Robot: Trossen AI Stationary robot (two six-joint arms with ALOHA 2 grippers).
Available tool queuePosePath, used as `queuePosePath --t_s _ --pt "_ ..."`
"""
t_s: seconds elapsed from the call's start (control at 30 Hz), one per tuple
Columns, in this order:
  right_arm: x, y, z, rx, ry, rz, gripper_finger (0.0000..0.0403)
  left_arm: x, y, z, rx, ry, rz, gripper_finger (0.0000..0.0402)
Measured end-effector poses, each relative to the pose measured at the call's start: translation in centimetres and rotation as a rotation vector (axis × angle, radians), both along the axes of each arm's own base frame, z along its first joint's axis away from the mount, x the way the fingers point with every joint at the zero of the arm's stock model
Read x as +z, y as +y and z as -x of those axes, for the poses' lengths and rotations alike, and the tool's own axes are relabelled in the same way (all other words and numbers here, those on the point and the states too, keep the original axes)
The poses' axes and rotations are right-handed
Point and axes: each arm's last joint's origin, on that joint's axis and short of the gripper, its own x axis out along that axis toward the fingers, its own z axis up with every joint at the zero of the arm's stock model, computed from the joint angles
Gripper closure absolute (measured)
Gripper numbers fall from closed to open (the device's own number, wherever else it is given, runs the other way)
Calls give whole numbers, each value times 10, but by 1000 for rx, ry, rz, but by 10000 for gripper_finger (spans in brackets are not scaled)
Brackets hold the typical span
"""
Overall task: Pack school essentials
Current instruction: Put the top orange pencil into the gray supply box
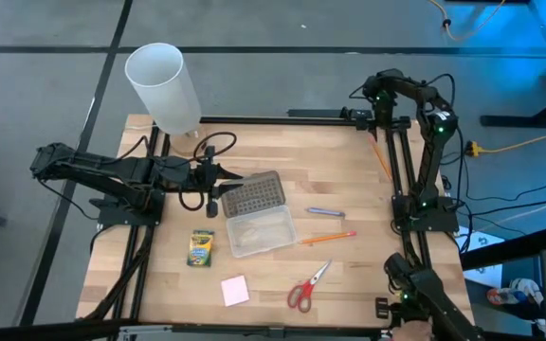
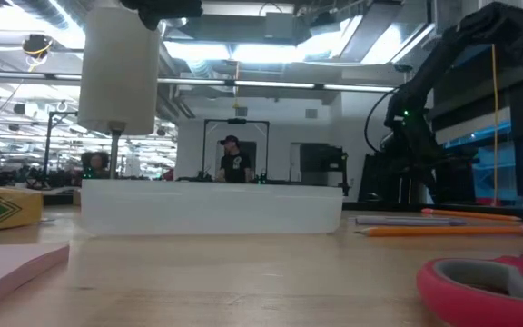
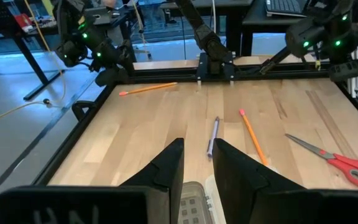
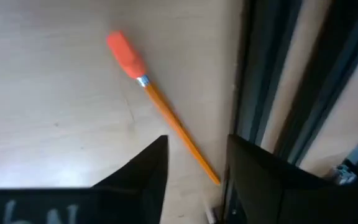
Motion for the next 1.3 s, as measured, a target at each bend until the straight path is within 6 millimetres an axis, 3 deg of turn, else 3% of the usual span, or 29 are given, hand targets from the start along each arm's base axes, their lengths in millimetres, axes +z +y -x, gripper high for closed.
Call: queuePosePath --t_s 0.2,0.97,1.3 --pt "-15 -2 -2 44 -28 -83 238 0 0 0 0 -2 1 322" --pt "-28 -6 -13 -25 -48 -82 239 0 0 0 3 -5 10 322" --pt "-36 -11 -10 -71 -14 -105 273 0 0 0 2 -4 10 322"
